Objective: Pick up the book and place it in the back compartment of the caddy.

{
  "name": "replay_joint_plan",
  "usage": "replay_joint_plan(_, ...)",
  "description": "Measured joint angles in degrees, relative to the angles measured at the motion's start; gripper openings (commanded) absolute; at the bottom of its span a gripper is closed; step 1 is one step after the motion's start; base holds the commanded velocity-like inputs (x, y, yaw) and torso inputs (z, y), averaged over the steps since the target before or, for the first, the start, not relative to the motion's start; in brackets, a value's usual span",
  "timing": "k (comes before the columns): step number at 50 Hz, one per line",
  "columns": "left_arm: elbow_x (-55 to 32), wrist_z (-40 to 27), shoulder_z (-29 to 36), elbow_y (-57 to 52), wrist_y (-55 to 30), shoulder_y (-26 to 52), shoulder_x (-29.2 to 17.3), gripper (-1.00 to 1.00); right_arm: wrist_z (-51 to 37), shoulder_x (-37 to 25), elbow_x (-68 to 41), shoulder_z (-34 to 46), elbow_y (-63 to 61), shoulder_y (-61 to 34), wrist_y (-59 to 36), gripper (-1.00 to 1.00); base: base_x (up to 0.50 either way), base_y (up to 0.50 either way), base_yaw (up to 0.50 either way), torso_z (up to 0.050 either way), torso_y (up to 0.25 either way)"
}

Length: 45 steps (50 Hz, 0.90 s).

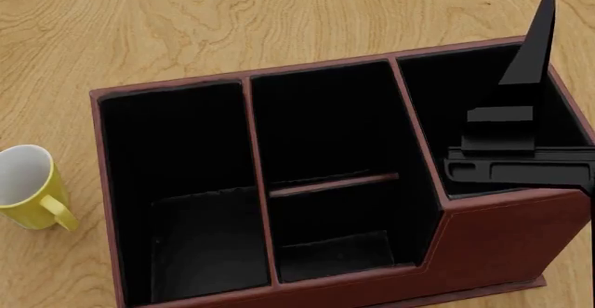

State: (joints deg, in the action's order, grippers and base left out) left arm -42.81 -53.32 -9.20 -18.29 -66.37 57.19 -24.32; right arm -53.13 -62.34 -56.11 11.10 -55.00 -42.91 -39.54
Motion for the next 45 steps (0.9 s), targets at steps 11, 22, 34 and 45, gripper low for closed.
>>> replay_joint_plan(11,-1.47,3.77,2.35,-0.67,-0.36,1.23,-2.12,-1.0,-0.06,-0.44,0.36,-0.3,-0.01,1.12,0.79,1.0,0.0,0.0,0.0,0.0,0.002)
replay_joint_plan(22,-3.15,7.29,4.37,-1.51,-1.09,2.31,-4.05,-1.0,-0.18,-0.8,0.43,-0.53,-0.06,1.75,1.29,1.0,0.0,0.0,0.0,0.001,0.002)
replay_joint_plan(34,-5.32,10.87,6.27,-2.68,-1.9,3.1,-5.84,-1.0,-0.29,-0.95,0.45,-0.5,-0.11,1.93,1.54,1.0,0.0,0.0,0.0,0.0,0.002)
replay_joint_plan(45,-6.63,14.58,8.37,-3.22,-1.59,3.86,-7.33,-1.0,-0.47,-1.2,0.27,-0.63,-0.19,2.09,1.77,1.0,0.0,0.0,0.0,0.0,0.002)
